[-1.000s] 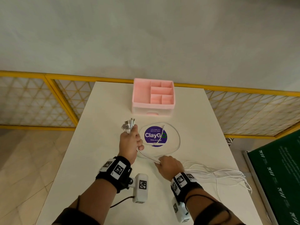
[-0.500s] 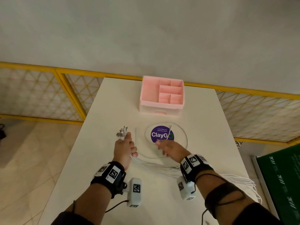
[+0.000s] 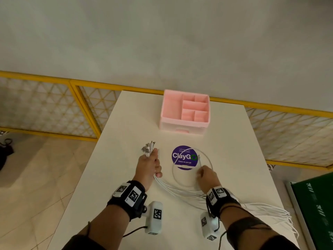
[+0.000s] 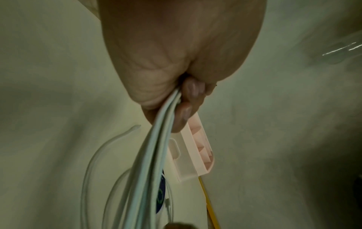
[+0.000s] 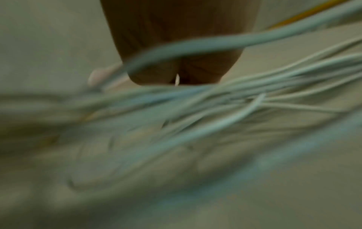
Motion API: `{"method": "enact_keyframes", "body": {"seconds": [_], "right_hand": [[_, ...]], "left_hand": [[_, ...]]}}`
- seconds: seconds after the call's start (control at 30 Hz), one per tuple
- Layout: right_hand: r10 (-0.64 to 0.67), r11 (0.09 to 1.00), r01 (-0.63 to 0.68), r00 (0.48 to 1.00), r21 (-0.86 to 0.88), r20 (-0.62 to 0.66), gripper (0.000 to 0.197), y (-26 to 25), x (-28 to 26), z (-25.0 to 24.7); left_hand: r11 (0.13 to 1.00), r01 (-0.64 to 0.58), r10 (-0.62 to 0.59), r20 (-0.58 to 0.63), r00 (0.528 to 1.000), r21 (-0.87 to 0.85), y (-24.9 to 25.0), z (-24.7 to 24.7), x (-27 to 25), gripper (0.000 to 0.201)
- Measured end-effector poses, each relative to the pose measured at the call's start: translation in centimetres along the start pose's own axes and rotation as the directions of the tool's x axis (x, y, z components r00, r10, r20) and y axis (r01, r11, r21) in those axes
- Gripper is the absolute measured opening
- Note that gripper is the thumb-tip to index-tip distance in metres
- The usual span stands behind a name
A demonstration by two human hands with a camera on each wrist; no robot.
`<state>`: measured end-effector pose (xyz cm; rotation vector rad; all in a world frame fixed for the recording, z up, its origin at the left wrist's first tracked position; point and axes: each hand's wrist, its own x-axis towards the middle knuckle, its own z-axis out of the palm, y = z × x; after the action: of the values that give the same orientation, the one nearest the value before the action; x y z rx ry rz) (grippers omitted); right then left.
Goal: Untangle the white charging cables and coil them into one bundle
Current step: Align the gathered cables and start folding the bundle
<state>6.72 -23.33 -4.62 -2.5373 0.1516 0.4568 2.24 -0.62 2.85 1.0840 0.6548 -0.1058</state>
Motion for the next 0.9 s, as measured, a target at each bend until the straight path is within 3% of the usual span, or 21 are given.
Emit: {"method": "enact_keyframes", "body": {"seconds": [0.1,0.17,0.23,0.4,0.53,0.7,0.8,0.9], "right_hand": [[0.006,0.897,0.08,0.981,0.435,-0.194,0.024,-2.6,-0.9,-2.4],[-0.033,0.74,0.163,0.978,0.653,-0.207,0.028,-5.2,-1.9,-3.6],[-0.131,0.633,0.219,0.976,0.743,-0.176,0.022,-8.0,-3.3,-4.0],[-0.314,0.678,0.288,0.945,0.676,-0.088,0.009,-11.4,-6.6,-1.9],[-0.346,0.709,0.373,0.924,0.598,-0.165,0.011,-11.4,-8.0,-0.6],[-0.519,0.723,0.53,0.84,0.443,-0.159,0.014,-10.4,-9.1,-0.4],[-0.493,0.791,0.505,0.86,0.346,-0.127,0.017,-9.1,-8.8,-0.6],[-0.437,0.872,0.454,0.891,0.182,-0.128,0.007,-7.4,-8.2,-1.4]], "left_hand": [[1.0,0.002,-0.002,0.037,0.999,-0.007,0.2,0.5,-0.1,0.039],[1.0,-0.009,0.01,0.064,0.998,-0.009,0.2,0.9,-0.2,0.038],[0.999,-0.034,0.034,0.085,0.996,-0.011,0.5,1.4,-0.4,0.036],[0.995,-0.068,0.076,0.099,0.992,-0.079,1.0,2.2,-1.2,0.038],[0.993,-0.113,0.117,0.09,0.989,-0.045,1.0,2.0,-2.0,0.036],[0.995,-0.101,0.099,0.058,0.993,0.025,0.4,1.0,-1.9,0.025],[0.991,-0.083,0.088,0.045,0.995,-0.107,0.6,0.6,-1.9,0.024],[0.969,-0.102,0.118,0.06,0.991,-0.224,1.0,0.9,-2.5,0.019]]}}
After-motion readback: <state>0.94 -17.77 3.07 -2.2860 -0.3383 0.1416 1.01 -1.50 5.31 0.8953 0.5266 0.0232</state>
